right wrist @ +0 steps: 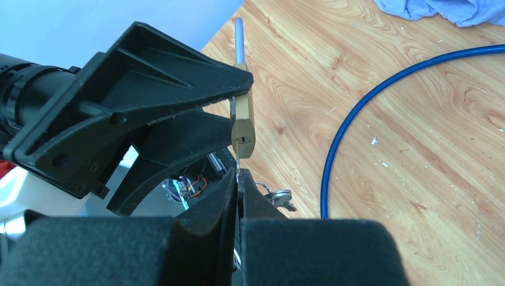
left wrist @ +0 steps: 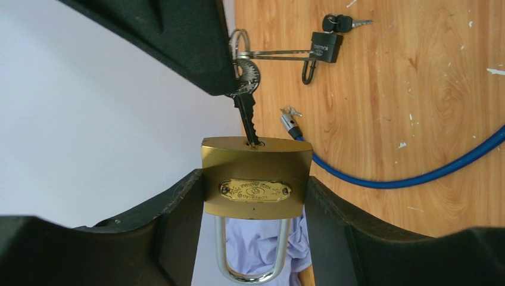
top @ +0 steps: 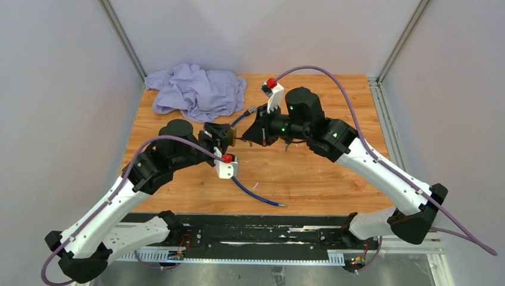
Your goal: Unlock with the key
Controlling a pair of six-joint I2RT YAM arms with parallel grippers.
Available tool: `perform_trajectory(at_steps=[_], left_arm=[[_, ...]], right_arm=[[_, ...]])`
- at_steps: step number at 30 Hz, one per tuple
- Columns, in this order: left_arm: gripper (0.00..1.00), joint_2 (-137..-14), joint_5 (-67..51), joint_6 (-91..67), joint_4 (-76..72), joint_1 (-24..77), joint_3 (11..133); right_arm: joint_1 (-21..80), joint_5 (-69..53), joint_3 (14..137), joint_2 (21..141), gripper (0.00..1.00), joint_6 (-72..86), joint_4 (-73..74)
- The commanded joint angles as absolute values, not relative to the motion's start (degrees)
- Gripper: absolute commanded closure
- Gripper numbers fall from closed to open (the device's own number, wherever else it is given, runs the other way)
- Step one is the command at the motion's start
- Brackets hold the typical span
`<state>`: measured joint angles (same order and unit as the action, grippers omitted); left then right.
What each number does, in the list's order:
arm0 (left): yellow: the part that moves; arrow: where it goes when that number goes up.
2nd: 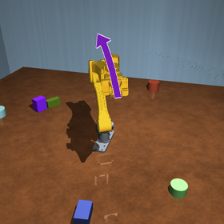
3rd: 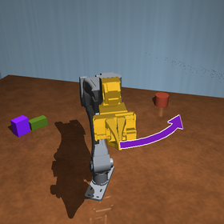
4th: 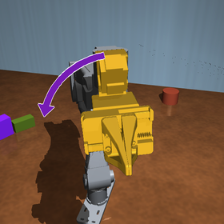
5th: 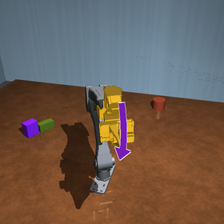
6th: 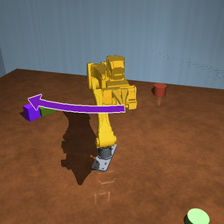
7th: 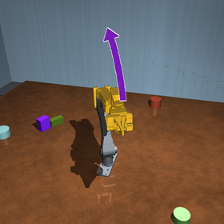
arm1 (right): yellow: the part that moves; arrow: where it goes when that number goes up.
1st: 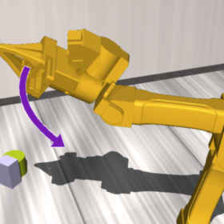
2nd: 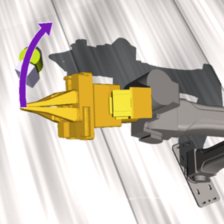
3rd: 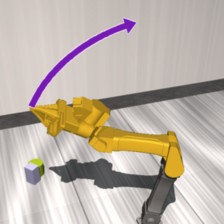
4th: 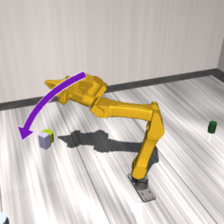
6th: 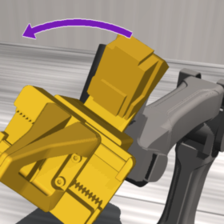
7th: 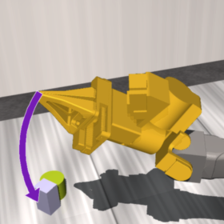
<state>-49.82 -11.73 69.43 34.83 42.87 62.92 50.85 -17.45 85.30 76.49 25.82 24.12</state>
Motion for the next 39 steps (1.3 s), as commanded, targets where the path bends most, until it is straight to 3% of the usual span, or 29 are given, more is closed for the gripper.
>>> perform_trajectory(at_steps=[1, 17, 25, 39], left_arm=[[1.0, -48.9, -14.5, 71.9, 29.7, 44.3, 63.7], [1.0, -47.6, -11.8, 66.2, 26.0, 44.6, 62.4], [1.0, -47.4, -10.2, 51.7, 27.1, 44.6, 61.9], [1.0, -48.3, -28.8, 34.9, 30.1, 44.6, 66.1]], right_arm=[[52.3, -16.5, 84.7, 77.3, 0.99, 26.5, 20.7], [52.8, -13.5, 78.6, 73.1, 0.99, 26.9, 19.7], [52.7, -8.9, 67.0, 62.7, 0.99, 27.0, 9.0], [52.9, -7.8, 44.6, 43.0, 0.99, 27.4, -20.8]])
